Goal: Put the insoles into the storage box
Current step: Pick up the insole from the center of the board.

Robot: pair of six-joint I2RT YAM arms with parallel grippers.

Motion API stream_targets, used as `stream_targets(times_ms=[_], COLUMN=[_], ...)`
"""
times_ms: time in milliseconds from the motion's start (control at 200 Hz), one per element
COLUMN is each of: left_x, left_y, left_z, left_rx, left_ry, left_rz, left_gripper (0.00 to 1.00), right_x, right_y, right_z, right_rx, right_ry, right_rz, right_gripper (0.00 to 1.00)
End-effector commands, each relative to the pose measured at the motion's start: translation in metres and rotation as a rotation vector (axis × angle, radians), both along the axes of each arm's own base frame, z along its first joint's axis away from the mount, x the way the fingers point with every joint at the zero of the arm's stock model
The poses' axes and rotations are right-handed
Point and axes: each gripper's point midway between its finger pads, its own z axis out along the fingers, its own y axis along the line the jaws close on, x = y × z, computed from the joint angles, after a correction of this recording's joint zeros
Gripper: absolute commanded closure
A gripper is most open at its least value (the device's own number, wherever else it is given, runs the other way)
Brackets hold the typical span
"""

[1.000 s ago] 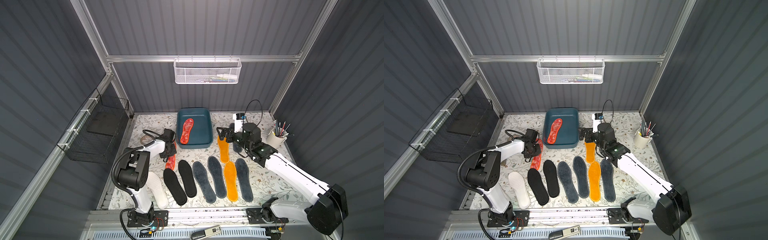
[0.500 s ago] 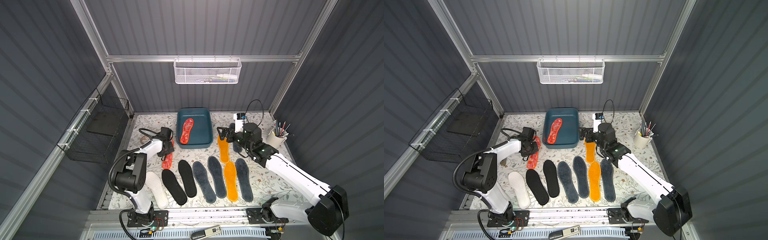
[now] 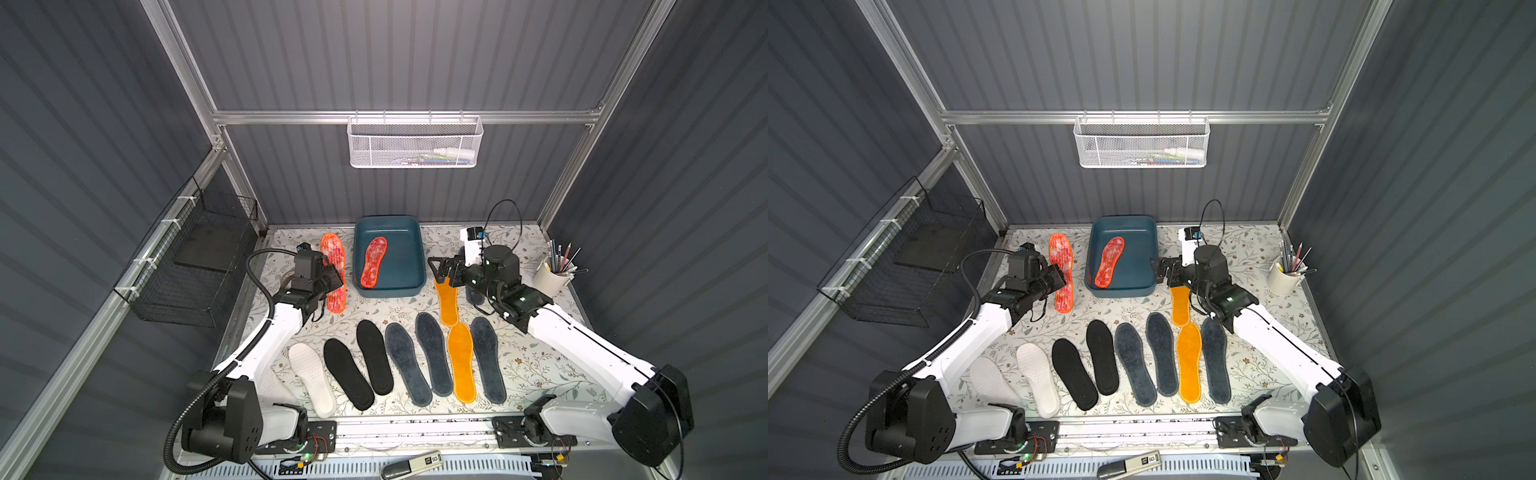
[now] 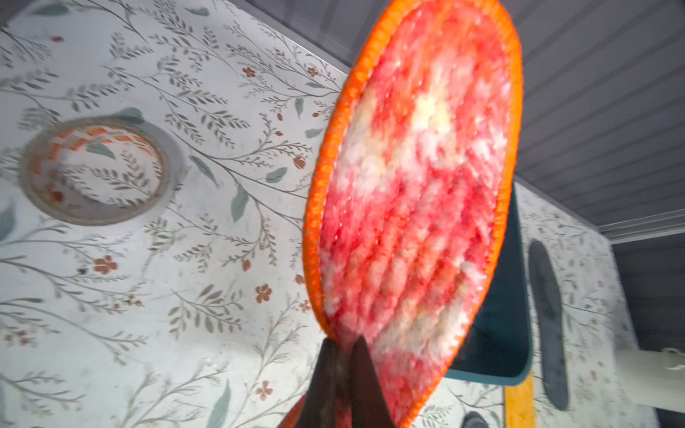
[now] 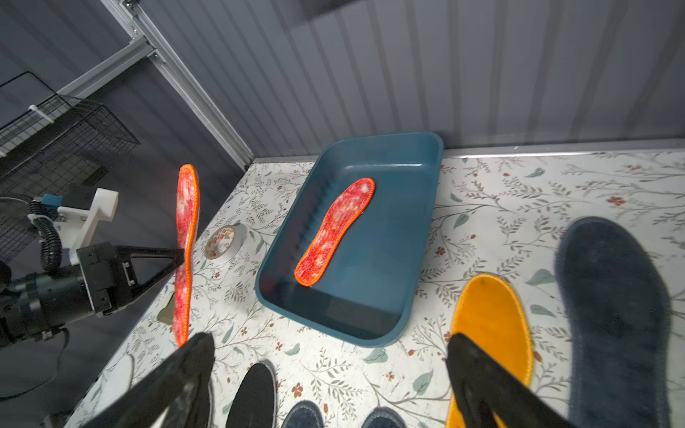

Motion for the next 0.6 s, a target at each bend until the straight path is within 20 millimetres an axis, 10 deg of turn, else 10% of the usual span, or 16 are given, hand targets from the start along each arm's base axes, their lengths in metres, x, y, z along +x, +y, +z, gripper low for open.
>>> stream_targets(times_ms=[0,595], left_x=[-0.001,-0.008], left_y=[-0.028,-0.093], left_z=[0.004,0.003], left_rx=[-0.179,-0.255], left_ry=[-0.035,-0.031], left_rz=[-0.030,-0.184], left_gripper=[1.00,1.00], right_x=[-0.004,-0.005], right_y=[0.029,0.132], right_z=[0.013,-0.017], right_rx=[0.072,0.131], right_ry=[0.002,0.156], right_rz=[0.104,0.294], right_gripper=[0.02,0.39])
